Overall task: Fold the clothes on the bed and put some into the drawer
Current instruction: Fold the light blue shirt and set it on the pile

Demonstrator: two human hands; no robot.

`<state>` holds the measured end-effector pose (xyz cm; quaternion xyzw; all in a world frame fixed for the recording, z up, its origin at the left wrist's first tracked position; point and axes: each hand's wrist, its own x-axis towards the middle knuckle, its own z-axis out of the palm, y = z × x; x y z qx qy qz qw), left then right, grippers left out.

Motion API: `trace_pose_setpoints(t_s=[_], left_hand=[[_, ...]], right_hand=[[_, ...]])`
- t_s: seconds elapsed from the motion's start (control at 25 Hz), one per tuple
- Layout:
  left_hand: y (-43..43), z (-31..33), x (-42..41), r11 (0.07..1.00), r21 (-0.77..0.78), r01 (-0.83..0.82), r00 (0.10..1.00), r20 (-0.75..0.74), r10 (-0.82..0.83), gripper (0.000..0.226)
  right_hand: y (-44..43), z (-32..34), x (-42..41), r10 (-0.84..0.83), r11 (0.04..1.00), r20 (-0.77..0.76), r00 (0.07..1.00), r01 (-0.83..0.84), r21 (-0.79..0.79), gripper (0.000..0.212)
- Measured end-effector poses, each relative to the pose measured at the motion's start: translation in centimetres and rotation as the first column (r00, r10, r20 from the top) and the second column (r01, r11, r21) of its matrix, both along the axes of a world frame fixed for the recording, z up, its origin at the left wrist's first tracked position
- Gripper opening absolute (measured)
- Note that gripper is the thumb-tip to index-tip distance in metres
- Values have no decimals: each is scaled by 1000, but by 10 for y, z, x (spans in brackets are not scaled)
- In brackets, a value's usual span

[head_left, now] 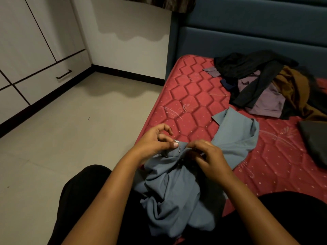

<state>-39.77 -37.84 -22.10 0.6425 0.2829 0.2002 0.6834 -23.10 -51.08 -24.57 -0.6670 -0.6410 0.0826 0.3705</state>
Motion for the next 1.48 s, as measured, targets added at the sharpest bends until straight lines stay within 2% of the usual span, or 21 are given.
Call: trace_pose_setpoints(t_s=[0.12,0.24,0.36,0.48,0.68,0.8,1.04,1.24,1.36,1.48], left_hand=[[-7,-1,7,997,7,-73,996,55,73,37],[-12,-3,13,995,57,-79,996,44,77,37],[-14,-5,16,994,99,-42,998,43,38,37],[-13,-8,16,994,108,-35,999,40,31,38],[-11,-5,16,997,40,-62,994,89,59,42],[-7,-3,12,997,35,-65,992,106,61,42],[-20,-4,21,987,134,-84,995,62,76,41],[-18,-8,22,994,89,-57,997,48,53,38],[-17,-8,20,995,88,-40,998,45,36,38],[-17,-6,19,992,121,-42,998,40,37,37]], right_hand=[[1,-1,-5,33,999,-53,998,-33,-5,14],[-1,1,-9,7,1000,-90,996,-6,11,7],[-2,3,-8,-44,999,-105,993,44,-6,15],[0,2,-7,-70,997,-84,994,71,12,9],[0,-1,4,-40,998,8,999,40,50,12],[-1,-4,8,-33,997,-7,999,33,67,14],[-3,2,-3,19,994,-16,1000,-18,111,22],[-2,4,-3,-74,997,-141,987,76,4,16],[0,1,5,-53,998,-49,997,51,-35,8],[1,1,7,-20,1000,21,1000,21,-23,10]])
